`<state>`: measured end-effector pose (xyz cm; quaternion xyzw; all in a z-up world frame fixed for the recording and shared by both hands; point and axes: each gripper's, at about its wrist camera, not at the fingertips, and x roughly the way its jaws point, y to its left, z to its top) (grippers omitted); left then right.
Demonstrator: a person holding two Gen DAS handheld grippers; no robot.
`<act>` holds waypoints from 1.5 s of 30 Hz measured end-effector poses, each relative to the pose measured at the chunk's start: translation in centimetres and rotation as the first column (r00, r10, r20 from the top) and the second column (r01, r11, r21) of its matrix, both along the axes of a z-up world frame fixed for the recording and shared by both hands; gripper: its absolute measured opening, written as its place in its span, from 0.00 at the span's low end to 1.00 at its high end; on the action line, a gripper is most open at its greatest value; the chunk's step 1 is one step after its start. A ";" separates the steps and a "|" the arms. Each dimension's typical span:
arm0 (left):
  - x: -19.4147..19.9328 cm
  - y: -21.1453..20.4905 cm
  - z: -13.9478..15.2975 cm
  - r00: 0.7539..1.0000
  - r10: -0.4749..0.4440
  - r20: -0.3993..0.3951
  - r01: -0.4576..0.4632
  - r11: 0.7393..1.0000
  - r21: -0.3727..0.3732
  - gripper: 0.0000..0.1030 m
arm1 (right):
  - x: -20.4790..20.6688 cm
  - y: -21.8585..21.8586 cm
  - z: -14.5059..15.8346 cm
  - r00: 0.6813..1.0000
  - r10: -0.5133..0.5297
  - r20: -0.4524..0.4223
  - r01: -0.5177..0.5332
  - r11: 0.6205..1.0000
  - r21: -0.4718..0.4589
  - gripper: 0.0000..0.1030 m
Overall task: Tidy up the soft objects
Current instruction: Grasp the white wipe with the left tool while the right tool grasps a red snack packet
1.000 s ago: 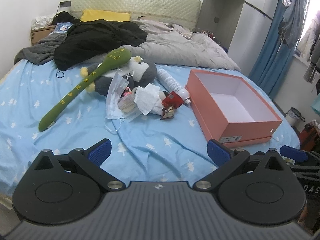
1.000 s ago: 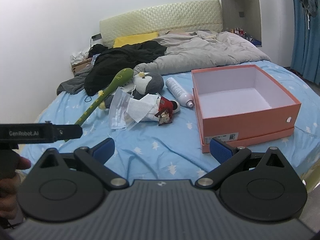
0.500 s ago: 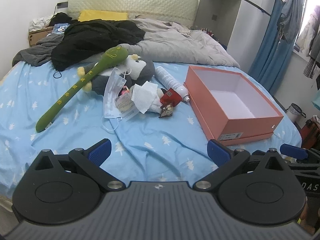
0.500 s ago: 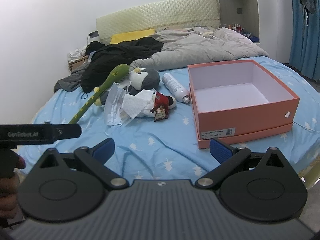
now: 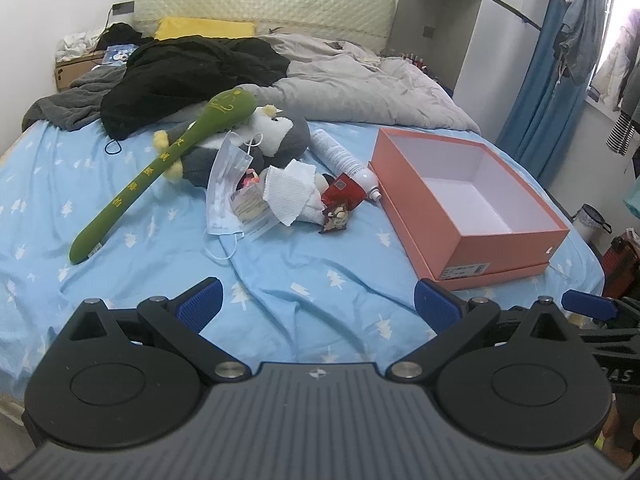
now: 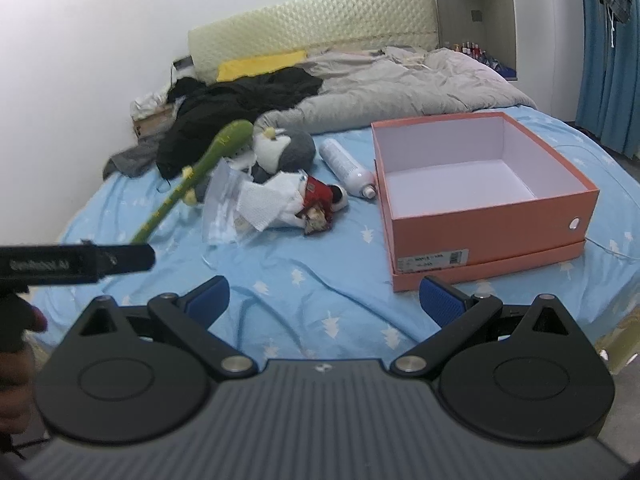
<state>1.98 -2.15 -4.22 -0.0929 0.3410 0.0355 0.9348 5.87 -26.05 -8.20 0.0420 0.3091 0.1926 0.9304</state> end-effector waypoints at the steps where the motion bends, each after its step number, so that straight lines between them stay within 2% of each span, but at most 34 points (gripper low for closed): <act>1: -0.1 0.1 -0.1 1.000 -0.003 0.005 0.003 1.000 0.000 1.00 | 0.1 0.1 -0.1 1.000 -0.004 -0.002 0.004 1.000 -0.014 1.00; 8: 1.0 0.8 -1.2 1.000 0.000 -0.018 0.001 1.000 0.009 1.00 | 0.6 0.4 -0.7 1.000 0.000 -0.019 0.000 1.000 0.023 1.00; 13: 2.6 1.9 -2.1 0.999 0.015 -0.036 -0.015 1.000 0.008 1.00 | 2.0 2.1 -1.8 0.999 -0.007 -0.041 0.006 1.000 -0.028 1.00; 17: 4.1 2.6 -2.9 0.998 0.020 -0.056 -0.020 1.000 -0.001 1.00 | 3.2 2.9 -2.8 0.998 0.004 -0.064 -0.005 1.000 -0.020 1.00; 27: 9.0 4.1 -5.1 0.997 -0.010 -0.071 0.011 1.000 0.016 1.00 | 7.0 4.3 -5.0 0.995 0.012 -0.095 -0.012 1.000 -0.008 1.00; 34: 12.6 5.6 -7.2 0.994 -0.014 -0.106 0.014 1.000 -0.002 1.00 | 9.9 5.9 -6.4 0.993 0.047 -0.106 -0.047 0.999 0.003 1.00; 40: 15.2 7.5 -8.5 0.994 -0.004 -0.105 0.000 0.999 -0.039 0.99 | 11.9 7.7 -7.5 0.989 0.086 -0.120 -0.088 0.996 -0.015 0.93; 42: 16.0 8.1 -8.8 0.995 -0.007 -0.103 0.001 0.999 -0.050 0.99 | 12.7 8.3 -7.8 0.987 0.104 -0.126 -0.107 0.994 -0.017 0.81; 45: 17.3 8.6 -9.2 0.995 -0.012 -0.101 0.007 0.999 -0.045 0.99 | 13.7 9.4 -8.4 0.985 0.114 -0.132 -0.119 0.992 -0.031 0.76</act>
